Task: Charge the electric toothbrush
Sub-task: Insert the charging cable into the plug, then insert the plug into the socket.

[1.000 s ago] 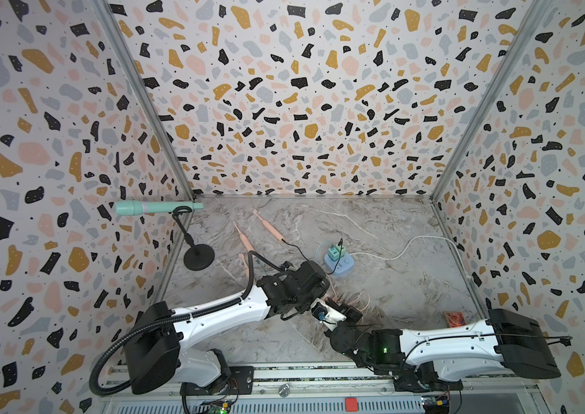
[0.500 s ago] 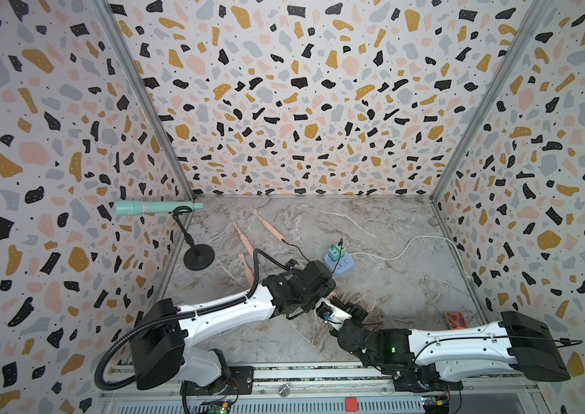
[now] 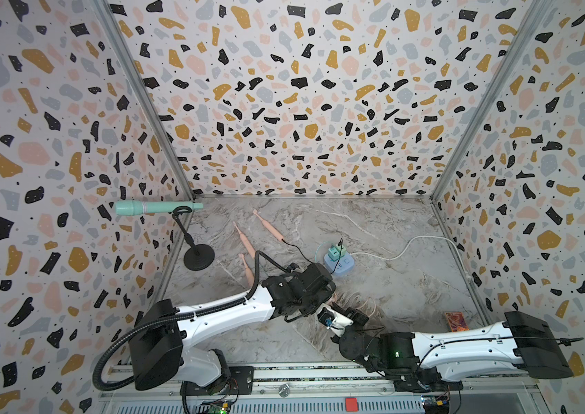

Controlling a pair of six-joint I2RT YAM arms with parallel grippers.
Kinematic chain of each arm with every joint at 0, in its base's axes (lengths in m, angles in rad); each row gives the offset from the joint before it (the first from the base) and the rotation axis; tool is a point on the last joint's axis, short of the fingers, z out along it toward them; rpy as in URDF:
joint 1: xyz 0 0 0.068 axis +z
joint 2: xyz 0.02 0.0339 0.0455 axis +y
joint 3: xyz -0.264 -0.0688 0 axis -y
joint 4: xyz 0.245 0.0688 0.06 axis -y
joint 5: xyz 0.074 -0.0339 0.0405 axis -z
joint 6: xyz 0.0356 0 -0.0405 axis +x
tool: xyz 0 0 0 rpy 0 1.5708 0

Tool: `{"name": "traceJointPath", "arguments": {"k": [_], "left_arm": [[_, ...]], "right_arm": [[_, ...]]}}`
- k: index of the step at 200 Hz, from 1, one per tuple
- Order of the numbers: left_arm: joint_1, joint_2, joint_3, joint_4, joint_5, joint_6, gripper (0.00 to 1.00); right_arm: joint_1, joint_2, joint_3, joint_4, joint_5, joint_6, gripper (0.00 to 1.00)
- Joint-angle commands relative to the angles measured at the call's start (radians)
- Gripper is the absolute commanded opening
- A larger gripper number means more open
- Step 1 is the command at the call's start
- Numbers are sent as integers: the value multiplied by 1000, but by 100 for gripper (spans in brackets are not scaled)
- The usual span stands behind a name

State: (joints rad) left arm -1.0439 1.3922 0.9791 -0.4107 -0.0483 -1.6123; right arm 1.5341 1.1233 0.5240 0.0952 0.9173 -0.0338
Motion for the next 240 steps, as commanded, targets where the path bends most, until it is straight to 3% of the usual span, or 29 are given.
{"name": "traceJointPath", "arguments": {"k": [1, 32, 79, 108, 125, 139, 160, 197, 220, 240], "left_arm": [[-12, -4, 1, -72, 55, 42, 0], [1, -12, -1, -86, 42, 45, 0], [16, -12, 0, -104, 34, 54, 0], [20, -23, 1, -95, 28, 51, 0], [22, -30, -6, -71, 44, 35, 0], [24, -47, -25, -29, 64, 10, 0], [27, -98, -95, 89, 105, -65, 0], [38, -226, -206, 236, 51, -153, 0], [39, -315, -298, 377, 3, -227, 0], [39, -362, -339, 438, -31, -258, 0]], "right_arm": [[34, -68, 61, 44, 42, 50, 16], [86, -111, 53, 17, 39, 68, 30], [135, -171, 51, -64, 36, 161, 41], [121, -279, -20, -57, -50, 227, 59], [74, -354, -43, -43, -146, 255, 70], [10, -432, -71, -11, -240, 267, 84], [-165, -483, -99, 26, -449, 280, 88], [-502, -419, -54, 80, -902, 550, 86], [-516, -388, -125, 269, -1016, 638, 87], [-448, -344, -138, 337, -937, 610, 87]]}}
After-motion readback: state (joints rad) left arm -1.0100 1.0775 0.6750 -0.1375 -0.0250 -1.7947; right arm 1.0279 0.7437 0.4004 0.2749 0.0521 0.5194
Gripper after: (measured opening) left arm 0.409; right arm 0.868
